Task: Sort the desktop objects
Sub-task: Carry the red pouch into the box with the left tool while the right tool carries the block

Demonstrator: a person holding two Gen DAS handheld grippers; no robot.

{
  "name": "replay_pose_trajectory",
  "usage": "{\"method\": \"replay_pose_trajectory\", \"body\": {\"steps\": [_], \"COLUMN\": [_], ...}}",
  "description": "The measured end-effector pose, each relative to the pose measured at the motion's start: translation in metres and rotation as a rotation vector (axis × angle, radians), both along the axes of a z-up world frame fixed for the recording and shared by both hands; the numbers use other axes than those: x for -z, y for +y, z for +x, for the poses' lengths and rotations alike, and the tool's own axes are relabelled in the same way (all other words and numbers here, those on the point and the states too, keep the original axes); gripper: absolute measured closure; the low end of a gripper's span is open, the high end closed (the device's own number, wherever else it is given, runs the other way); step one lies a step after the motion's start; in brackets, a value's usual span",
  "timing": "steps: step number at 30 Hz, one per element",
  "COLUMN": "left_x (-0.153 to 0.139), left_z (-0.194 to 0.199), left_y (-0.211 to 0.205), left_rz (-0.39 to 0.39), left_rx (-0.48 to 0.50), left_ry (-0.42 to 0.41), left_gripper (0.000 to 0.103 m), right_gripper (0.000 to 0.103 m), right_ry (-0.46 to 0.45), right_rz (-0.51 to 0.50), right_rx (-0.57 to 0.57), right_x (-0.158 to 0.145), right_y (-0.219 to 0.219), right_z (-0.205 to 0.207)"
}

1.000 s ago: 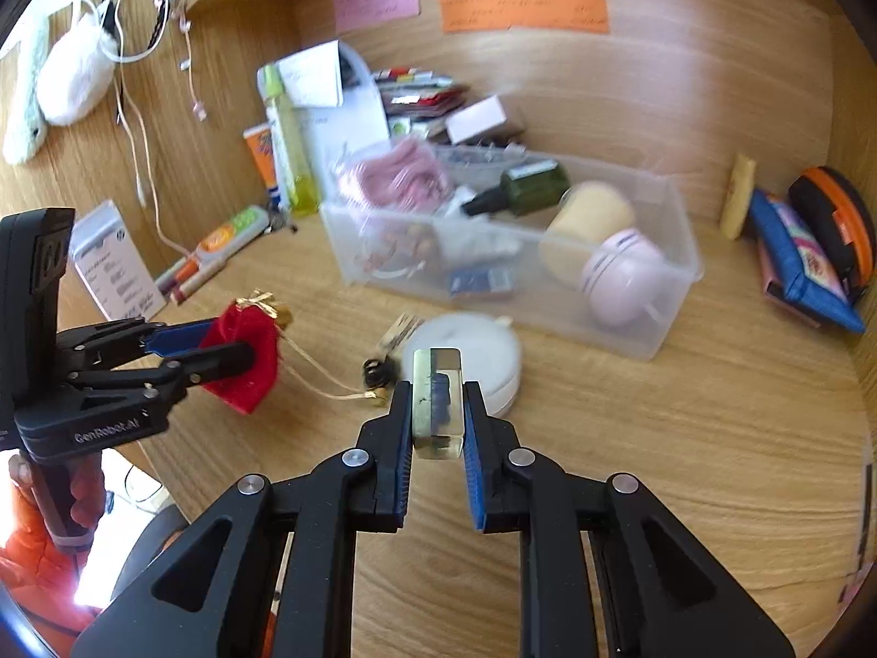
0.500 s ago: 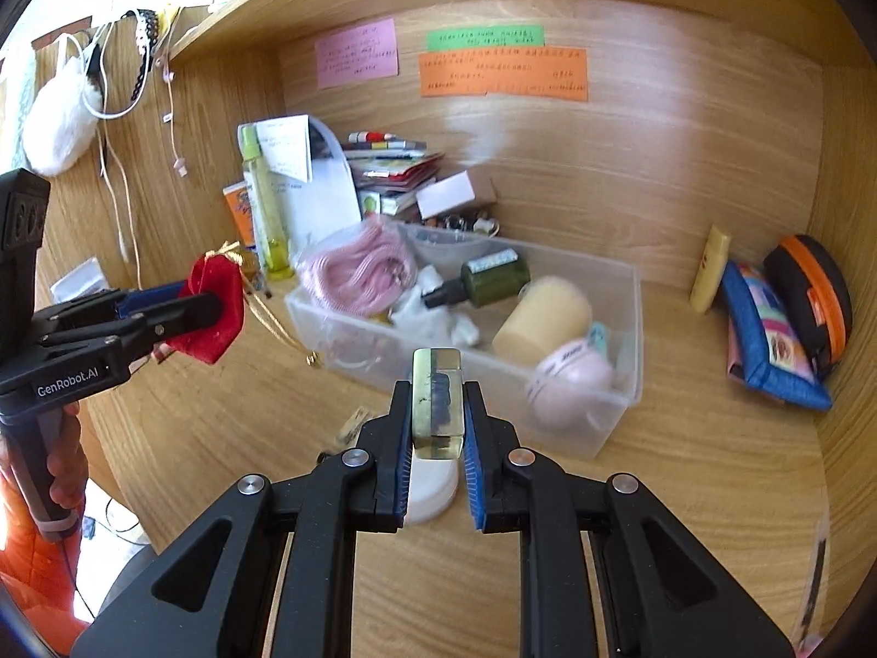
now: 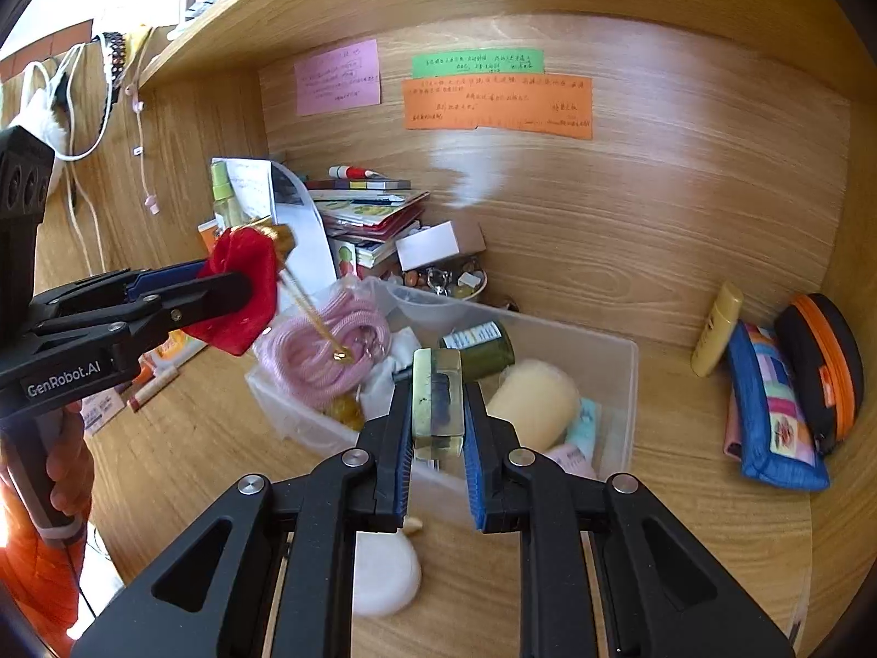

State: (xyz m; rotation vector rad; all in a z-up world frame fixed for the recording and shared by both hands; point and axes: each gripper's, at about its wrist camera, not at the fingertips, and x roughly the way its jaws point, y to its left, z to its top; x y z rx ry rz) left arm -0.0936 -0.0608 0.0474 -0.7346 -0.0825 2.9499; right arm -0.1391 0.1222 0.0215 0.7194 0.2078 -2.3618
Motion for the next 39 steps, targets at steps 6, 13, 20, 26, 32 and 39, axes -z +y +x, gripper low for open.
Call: {"method": "replay_pose_trajectory", "body": {"steps": [6,13,20,26,32,39], "left_x": [0.003,0.036,0.060,0.065,0.066,0.064], "left_z": [-0.034,-0.064,-0.081,-0.083,-0.083,-0.081], "left_y": [-0.001,-0.003,0.002,0.002,0.007,0.008], "left_rz": [0.034,0.034,0.007,-0.008,-0.040,-0.023], "left_rx": [0.010,-0.011,-0.001,-0.004,0.004,0.034], "left_ry": [-0.021,-0.095,-0.168,-0.191,-0.202,-0.213], "left_gripper": [0.062,0.062,0.062,0.061,0.058,0.048], "right_gripper": [0.088,0.088,0.088,0.088,0.088,0.088], "right_ry": [-0.011,-0.093,-0.149,-0.180,-0.201,-0.193], "right_rz": [0.023,0.034,0.061,0.079,0.089,0.086], "right_rx": [-0.011,-0.020,-0.007,0.005,0.022,0.027], "right_x": [0.000,0.026,0.046,0.057,0.063,0.060], "right_y": [-0.022,-0.037,-0.042,-0.044,-0.043,-0.043], "right_z": [-0.021,-0.044,-0.054,-0.060,-0.064,-0.066]}}
